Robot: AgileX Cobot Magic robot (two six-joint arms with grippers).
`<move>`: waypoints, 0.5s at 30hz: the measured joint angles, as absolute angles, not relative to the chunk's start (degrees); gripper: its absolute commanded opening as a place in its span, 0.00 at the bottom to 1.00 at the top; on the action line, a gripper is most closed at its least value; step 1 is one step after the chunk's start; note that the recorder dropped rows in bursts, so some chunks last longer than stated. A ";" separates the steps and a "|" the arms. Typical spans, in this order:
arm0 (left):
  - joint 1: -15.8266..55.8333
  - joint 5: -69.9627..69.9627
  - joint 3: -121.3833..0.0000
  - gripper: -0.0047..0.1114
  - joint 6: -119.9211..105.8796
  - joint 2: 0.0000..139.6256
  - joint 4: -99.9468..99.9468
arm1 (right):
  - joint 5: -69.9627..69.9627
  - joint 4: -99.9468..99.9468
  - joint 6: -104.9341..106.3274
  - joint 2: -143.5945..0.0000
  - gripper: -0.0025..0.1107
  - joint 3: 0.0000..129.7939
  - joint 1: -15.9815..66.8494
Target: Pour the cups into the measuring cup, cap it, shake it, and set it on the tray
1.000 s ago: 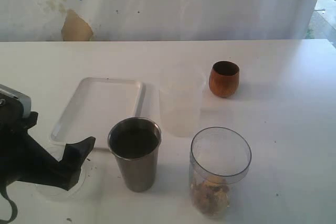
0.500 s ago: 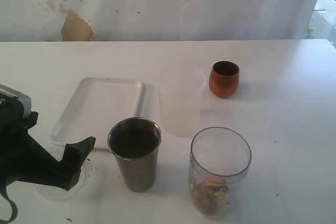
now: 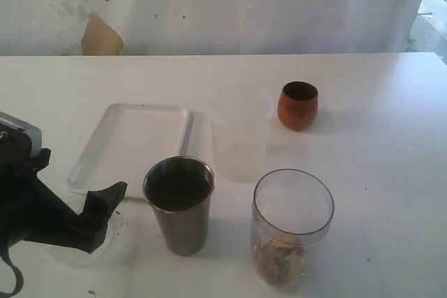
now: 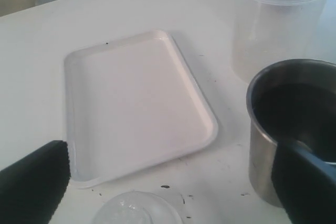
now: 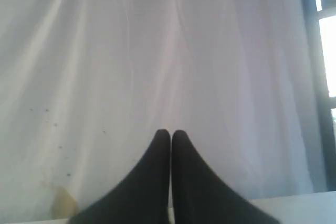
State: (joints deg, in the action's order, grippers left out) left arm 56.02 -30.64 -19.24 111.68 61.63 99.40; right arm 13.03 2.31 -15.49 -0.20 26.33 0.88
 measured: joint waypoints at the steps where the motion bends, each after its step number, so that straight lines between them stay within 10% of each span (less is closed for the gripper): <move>1: 56.02 -30.64 -19.24 0.95 111.68 61.63 99.40 | 12.14 -0.42 -12.47 -0.20 0.02 24.70 -0.96; 15: 56.02 -30.64 -19.24 0.95 111.68 61.63 99.50 | 9.48 2.79 0.00 -0.30 0.02 0.67 -8.29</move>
State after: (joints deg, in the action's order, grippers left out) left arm 56.02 -30.64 -19.24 111.68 61.63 99.50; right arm 9.48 2.79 0.00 -0.30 0.67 -8.29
